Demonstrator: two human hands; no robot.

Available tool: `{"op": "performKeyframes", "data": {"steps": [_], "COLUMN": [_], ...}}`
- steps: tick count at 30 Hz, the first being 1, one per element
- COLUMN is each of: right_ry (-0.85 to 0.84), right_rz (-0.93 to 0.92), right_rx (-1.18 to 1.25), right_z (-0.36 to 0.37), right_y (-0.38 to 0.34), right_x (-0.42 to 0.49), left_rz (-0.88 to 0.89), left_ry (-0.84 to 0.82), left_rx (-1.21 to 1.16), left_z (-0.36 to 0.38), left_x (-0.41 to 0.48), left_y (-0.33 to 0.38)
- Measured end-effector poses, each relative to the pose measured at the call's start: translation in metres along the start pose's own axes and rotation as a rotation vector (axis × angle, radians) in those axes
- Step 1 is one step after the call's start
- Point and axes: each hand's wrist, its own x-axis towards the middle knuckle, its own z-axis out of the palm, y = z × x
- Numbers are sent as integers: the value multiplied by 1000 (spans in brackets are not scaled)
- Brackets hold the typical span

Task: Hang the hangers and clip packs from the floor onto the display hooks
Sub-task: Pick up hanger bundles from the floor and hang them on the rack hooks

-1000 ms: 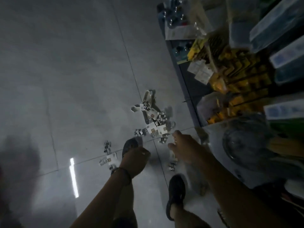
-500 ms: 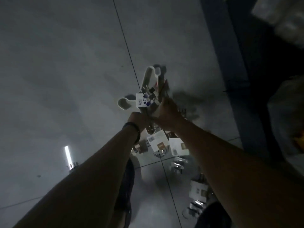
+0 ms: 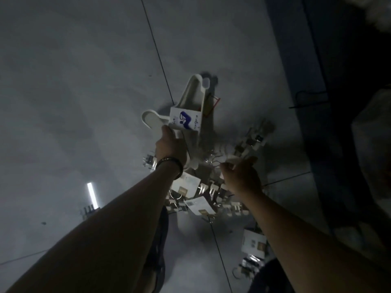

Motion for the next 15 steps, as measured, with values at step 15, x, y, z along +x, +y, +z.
{"op": "performKeyframes", "data": {"steps": [15], "right_ry": [324], "right_rz": [-785], "right_rx": [-23], "right_z": [-186], "right_y": [-71], "right_x": [-175], "left_rz": [323], "left_ry": [-144], "left_rx": [26], "left_z": [-173], "left_x": [-153], "left_y": [48]}}
